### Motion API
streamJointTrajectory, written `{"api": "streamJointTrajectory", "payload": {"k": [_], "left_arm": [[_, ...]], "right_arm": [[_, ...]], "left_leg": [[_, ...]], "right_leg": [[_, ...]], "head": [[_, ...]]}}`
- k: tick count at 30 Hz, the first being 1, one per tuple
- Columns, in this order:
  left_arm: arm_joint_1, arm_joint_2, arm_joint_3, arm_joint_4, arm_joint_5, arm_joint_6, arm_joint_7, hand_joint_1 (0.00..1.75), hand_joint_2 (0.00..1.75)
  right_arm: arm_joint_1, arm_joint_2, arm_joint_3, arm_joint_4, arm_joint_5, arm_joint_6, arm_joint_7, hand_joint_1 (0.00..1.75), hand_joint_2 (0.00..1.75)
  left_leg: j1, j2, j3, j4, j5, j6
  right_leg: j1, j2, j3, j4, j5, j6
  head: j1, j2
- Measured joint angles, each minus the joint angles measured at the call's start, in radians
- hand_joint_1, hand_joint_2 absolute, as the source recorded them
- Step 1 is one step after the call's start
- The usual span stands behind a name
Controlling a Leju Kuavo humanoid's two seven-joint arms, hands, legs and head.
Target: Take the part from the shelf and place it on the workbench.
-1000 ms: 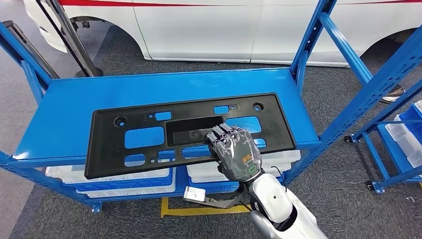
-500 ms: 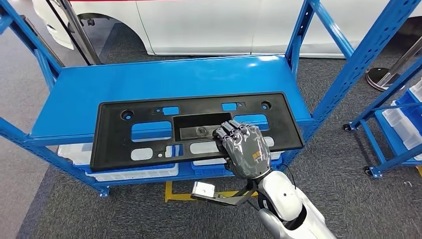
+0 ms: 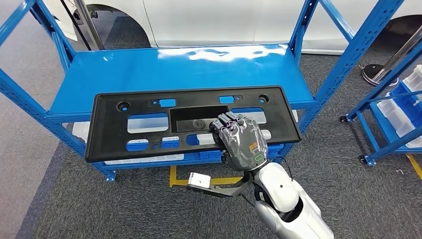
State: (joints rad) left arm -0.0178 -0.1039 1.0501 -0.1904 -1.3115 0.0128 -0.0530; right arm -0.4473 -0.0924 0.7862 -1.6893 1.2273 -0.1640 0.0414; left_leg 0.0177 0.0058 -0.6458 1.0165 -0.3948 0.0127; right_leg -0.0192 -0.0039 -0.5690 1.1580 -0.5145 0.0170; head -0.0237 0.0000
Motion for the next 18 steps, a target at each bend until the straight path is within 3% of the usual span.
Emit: {"api": "streamJointTrajectory", "payload": {"k": [2,3,5,6,7,9,10,11,12,14,16,18], "left_arm": [[0.0,-0.001,0.001,0.0,-0.001,-0.001,0.0,0.0,1.75],[0.0,-0.001,0.002,0.0,-0.002,-0.002,0.0,0.0,1.75],[0.002,-0.001,0.004,0.0,-0.003,-0.002,0.0,0.0,1.75],[0.003,-0.001,0.005,0.0,-0.003,-0.002,-0.001,0.0,1.75],[0.004,-0.002,0.006,0.0,-0.002,-0.002,-0.002,0.0,1.75],[0.006,-0.002,0.007,0.0,-0.001,-0.003,-0.005,0.0,1.75],[0.006,-0.002,0.008,0.0,0.0,-0.002,-0.006,0.0,1.75],[0.006,-0.002,0.008,0.0,0.0,-0.001,-0.007,0.0,1.75],[0.006,-0.002,0.008,0.0,-0.001,0.001,-0.007,0.0,1.75],[0.006,-0.002,0.008,0.0,-0.003,0.006,-0.006,0.0,1.75],[0.005,-0.002,0.008,0.0,-0.005,0.009,-0.004,0.0,1.75],[0.004,-0.002,0.009,0.0,-0.005,0.009,-0.006,0.0,1.75]], "right_arm": [[-0.008,0.005,0.0,0.001,0.0,0.0,0.001,1.75,1.75],[-0.011,0.007,-0.001,0.001,-0.001,0.0,0.001,1.75,1.75],[-0.015,0.008,-0.001,0.002,-0.004,0.0,0.003,1.75,1.75],[-0.016,0.008,-0.001,0.003,-0.005,0.001,0.004,1.75,1.75],[-0.018,0.008,-0.001,0.004,-0.007,0.001,0.004,1.75,1.75],[-0.02,0.009,-0.001,0.004,-0.01,0.002,0.005,1.75,1.75],[-0.02,0.01,-0.001,0.005,-0.012,0.002,0.005,1.75,1.75],[-0.019,0.01,-0.001,0.005,-0.012,0.002,0.005,1.75,1.75],[-0.016,0.009,-0.001,0.004,-0.013,0.002,0.005,1.75,1.75],[-0.004,0.007,0.0,-0.005,-0.012,0.001,0.005,1.75,1.75],[0.007,0.004,0.001,-0.02,-0.01,0.001,0.005,1.75,1.75],[0.013,0.001,0.002,-0.03,-0.01,0.0,0.006,1.75,1.75]], "left_leg": [[-0.002,0.0,-0.013,0.004,0.018,-0.011],[-0.003,0.0,-0.015,0.001,0.028,-0.017],[0.0,-0.001,-0.022,-0.003,0.037,-0.03],[0.001,-0.002,-0.03,0.008,0.017,-0.035],[0.003,-0.002,-0.043,0.038,-0.024,-0.039],[0.004,-0.002,-0.069,0.148,-0.131,-0.044],[0.004,-0.002,-0.076,0.207,-0.165,-0.046],[0.004,-0.002,-0.073,0.249,-0.172,-0.047],[0.004,-0.002,-0.057,0.263,-0.157,-0.047],[0.004,-0.003,0.021,0.198,-0.109,-0.044],[0.001,-0.004,0.125,0.063,-0.115,-0.037],[-0.004,-0.006,0.173,-0.019,-0.14,-0.026]], "right_leg": [[0.007,0.001,0.074,-0.112,-0.027,-0.01],[0.011,0.001,0.082,-0.135,-0.034,-0.015],[0.01,-0.002,0.068,-0.142,-0.016,-0.031],[0.008,-0.004,0.058,-0.144,-0.003,-0.04],[0.006,-0.006,0.046,-0.147,0.011,-0.049],[0.007,-0.008,0.017,-0.146,0.035,-0.058],[0.009,-0.009,0.001,-0.144,0.047,-0.059],[0.01,-0.009,-0.016,-0.141,0.058,-0.059],[0.01,-0.009,-0.035,-0.137,0.069,-0.057],[0.01,-0.01,-0.068,-0.127,0.087,-0.052],[0.013,-0.009,-0.09,-0.118,0.101,-0.044],[0.014,-0.01,-0.099,-0.118,0.117,-0.031]], "head": [[-0.001,0.0],[-0.001,0.0],[-0.001,0.0],[-0.002,0.0],[-0.002,0.0],[-0.002,0.0],[-0.002,0.0],[-0.002,0.0],[-0.002,0.0],[-0.002,0.0],[-0.002,0.0],[-0.002,0.0]]}}
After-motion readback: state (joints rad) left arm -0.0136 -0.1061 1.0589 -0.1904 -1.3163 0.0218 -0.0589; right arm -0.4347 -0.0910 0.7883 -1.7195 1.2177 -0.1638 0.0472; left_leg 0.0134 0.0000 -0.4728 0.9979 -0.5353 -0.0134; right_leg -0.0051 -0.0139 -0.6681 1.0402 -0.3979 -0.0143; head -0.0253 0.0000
